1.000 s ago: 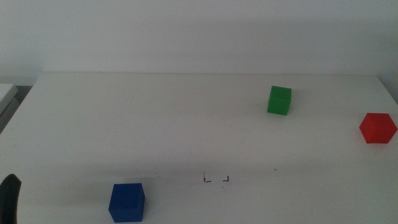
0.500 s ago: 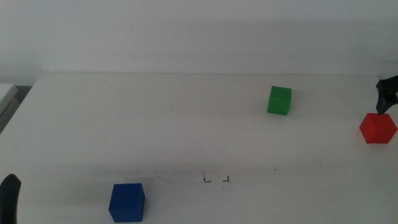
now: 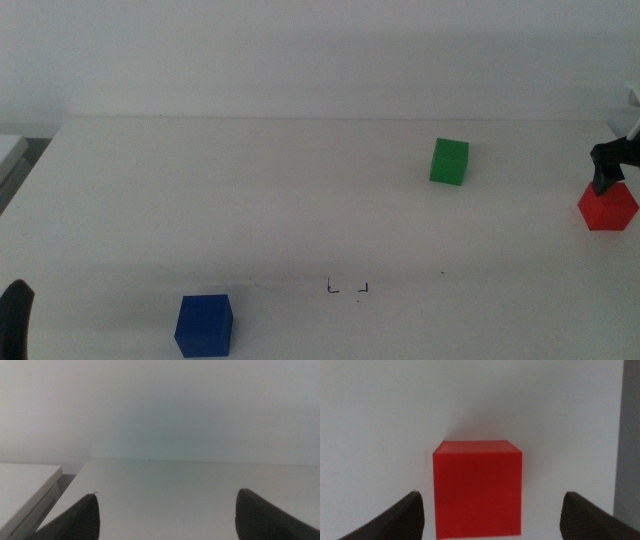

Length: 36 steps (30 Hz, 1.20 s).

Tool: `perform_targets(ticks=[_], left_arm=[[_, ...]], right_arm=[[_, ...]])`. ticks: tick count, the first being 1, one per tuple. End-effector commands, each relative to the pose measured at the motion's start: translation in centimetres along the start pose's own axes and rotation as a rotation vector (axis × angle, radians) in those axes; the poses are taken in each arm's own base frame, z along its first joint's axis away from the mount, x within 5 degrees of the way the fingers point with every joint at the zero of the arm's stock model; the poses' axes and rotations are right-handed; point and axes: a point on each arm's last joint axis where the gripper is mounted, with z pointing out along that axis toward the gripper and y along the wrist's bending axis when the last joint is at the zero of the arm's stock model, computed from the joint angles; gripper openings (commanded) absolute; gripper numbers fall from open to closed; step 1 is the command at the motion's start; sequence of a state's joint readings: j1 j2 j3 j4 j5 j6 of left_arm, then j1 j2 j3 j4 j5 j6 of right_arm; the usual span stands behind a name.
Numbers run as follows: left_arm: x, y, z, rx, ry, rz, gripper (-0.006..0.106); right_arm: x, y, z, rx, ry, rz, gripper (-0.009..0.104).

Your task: Stack red cubes first, then green, then blue cubes in a specific spot.

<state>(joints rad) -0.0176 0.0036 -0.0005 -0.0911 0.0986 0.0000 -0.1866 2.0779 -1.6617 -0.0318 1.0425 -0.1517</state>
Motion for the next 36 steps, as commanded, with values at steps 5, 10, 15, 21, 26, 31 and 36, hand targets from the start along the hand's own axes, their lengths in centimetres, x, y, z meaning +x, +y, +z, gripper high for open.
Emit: perform_targets(ticks=[5, 10, 15, 21, 26, 31, 36], left_arm=[[-0.1, 0.0, 0.0, 0.004, -0.011, -0.003, 0.091], [-0.1, 0.0, 0.0, 0.004, -0.011, -0.003, 0.091], [-0.1, 0.0, 0.0, 0.004, -0.011, -0.003, 0.091], [-0.1, 0.0, 0.0, 0.004, -0.011, -0.004, 0.091], [-0.1, 0.0, 0.0, 0.004, -0.011, -0.004, 0.091], [-0.1, 0.0, 0.0, 0.004, -0.011, -0.002, 0.091], [-0.1, 0.0, 0.0, 0.004, -0.011, -0.002, 0.091]], right_arm=[[-0.3, 0.1, 1.8, -0.011, 0.011, -0.002, 0.091], [-0.3, 0.2, 3.2, -0.020, 0.033, 0.000, 0.091], [-0.3, 0.2, 3.8, -0.020, 0.034, 0.000, 0.091], [-0.3, 0.2, 3.9, -0.021, 0.040, 0.002, 0.048], [0.0, 0.3, 3.9, -0.026, 0.071, 0.004, 0.032], [0.3, 0.6, 1.9, -0.023, 0.084, 0.082, 0.032], [0.5, 2.8, -2.9, -0.015, 0.038, 0.183, 0.032]])
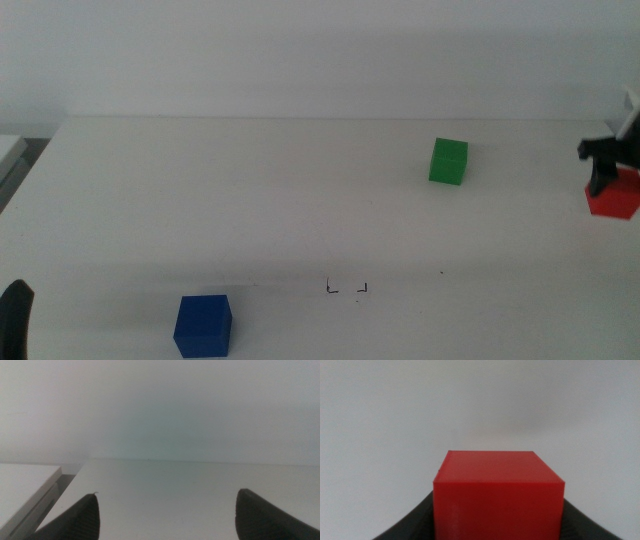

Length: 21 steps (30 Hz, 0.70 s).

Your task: Stack red cubes first, then green, then blue cubes in a specific spot.

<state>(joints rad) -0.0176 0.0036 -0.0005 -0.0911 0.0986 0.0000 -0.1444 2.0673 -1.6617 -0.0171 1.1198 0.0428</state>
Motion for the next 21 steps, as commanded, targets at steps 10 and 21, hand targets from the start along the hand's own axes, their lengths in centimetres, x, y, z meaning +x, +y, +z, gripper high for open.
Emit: perform_targets(ticks=[10, 21], left_arm=[[-0.1, 0.0, 0.0, 0.004, -0.011, -0.002, 0.091], [-0.1, 0.0, 0.0, 0.004, -0.011, -0.002, 0.091]], right_arm=[[4.4, 12.3, -8.3, 0.039, -0.123, -0.040, 0.032], [12.0, 25.7, -8.5, -0.063, -0.113, -0.107, 0.032]])
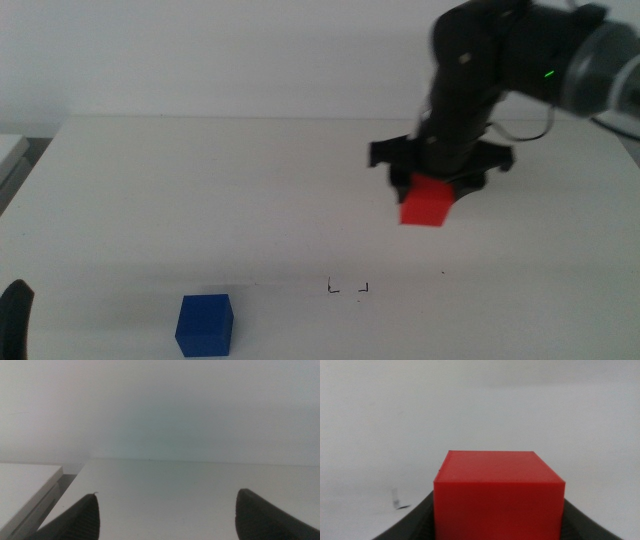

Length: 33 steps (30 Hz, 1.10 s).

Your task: Stack red cubes first, then green, then blue cubes in a specific spot.

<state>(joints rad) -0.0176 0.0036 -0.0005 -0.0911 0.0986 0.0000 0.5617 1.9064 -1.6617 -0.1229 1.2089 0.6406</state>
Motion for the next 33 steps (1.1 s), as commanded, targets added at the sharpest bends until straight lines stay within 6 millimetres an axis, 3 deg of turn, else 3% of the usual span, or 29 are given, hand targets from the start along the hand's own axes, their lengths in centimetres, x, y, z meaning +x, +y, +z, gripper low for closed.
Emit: perform_targets(ticks=[1, 6, 11, 33], left_arm=[[-0.1, 0.0, 0.0, 0.004, -0.011, -0.002, 0.091], [-0.1, 0.0, 0.0, 0.004, -0.011, -0.002, 0.091], [-0.1, 0.0, 0.0, 0.004, -0.011, -0.002, 0.091], [-0.1, 0.0, 0.0, 0.004, -0.011, -0.002, 0.091]], right_arm=[[1.0, 2.1, 0.2, -0.009, -0.013, 0.016, 0.032], [2.0, 5.4, 1.4, -0.014, 0.024, 0.004, 0.032], [3.2, 7.4, 2.6, -0.009, 0.052, -0.025, 0.032], [3.4, 8.8, 7.3, 0.020, 0.078, -0.034, 0.032]])
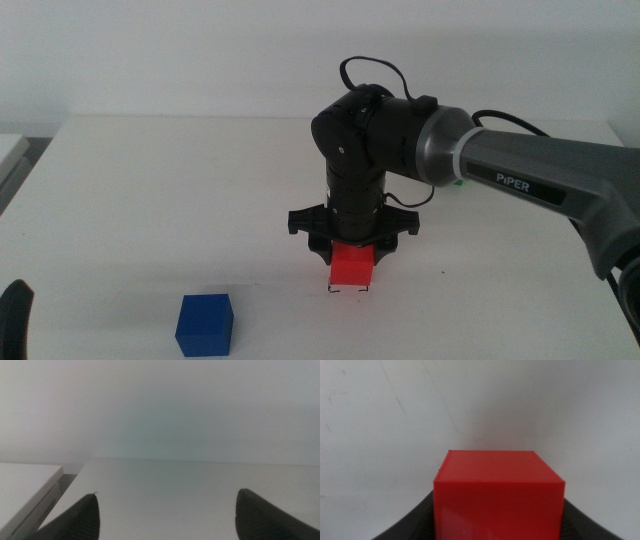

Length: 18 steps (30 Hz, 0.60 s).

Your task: Stack red cubes first, then green, then blue cubes in a specific spot.

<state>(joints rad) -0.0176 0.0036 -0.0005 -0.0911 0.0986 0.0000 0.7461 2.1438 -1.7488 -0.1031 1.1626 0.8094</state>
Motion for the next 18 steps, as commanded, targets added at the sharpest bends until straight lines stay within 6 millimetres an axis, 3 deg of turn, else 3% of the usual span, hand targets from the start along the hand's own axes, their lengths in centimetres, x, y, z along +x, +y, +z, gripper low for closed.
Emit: perform_targets(ticks=[1, 18], left_arm=[[-0.1, 0.0, 0.0, 0.004, -0.011, -0.002, 0.091], [-0.1, 0.0, 0.0, 0.004, -0.011, -0.002, 0.091]], right_arm=[[-0.2, 0.2, 0.2, 0.001, -0.017, -0.012, 0.032], [-0.2, 0.5, 1.6, 0.004, -0.008, -0.016, 0.032]])
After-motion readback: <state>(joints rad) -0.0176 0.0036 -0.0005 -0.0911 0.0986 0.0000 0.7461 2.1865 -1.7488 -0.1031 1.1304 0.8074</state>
